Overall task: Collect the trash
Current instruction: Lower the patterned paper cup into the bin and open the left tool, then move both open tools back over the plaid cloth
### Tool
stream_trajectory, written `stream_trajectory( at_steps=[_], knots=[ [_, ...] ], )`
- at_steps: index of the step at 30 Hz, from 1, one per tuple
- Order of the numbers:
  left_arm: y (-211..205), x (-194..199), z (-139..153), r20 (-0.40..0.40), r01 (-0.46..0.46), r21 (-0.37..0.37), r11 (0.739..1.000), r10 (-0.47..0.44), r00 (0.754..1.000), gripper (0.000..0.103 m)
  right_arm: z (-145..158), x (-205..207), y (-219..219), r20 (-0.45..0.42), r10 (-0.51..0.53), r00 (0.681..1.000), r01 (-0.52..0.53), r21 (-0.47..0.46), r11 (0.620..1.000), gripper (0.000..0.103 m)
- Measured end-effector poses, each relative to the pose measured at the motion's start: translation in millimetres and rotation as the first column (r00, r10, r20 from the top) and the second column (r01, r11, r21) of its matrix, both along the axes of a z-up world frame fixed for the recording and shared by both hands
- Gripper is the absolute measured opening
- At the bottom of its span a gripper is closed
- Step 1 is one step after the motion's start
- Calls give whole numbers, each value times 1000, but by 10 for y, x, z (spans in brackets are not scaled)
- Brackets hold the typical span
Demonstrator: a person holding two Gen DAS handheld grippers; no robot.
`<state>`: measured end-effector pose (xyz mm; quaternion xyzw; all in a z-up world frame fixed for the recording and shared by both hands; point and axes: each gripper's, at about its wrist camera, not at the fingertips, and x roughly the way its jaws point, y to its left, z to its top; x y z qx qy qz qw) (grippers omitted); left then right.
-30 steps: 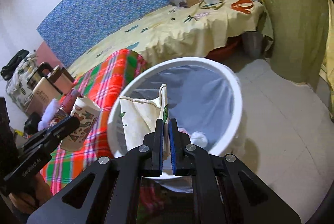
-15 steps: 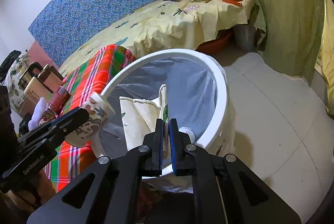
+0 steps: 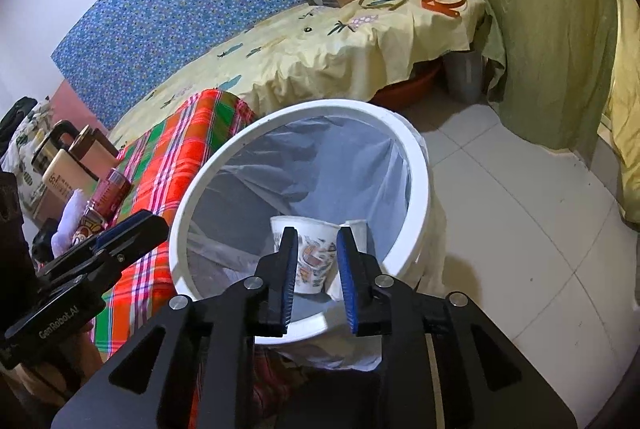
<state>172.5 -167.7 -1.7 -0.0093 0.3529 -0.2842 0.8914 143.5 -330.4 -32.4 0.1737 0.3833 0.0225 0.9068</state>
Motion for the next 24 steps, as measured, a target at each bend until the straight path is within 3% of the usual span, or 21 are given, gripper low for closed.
stream_trajectory(
  at_steps=[6,24],
  knots=[
    [140,-72,43,3,-35,-10,999,35,999,40,125,-41,94,38,16,999,-15,-35,999,29],
    [771,-465,99,31,-188,23,982,187,982,40,344,-177,639,96,192,977,-182,-106,978,29]
  ],
)
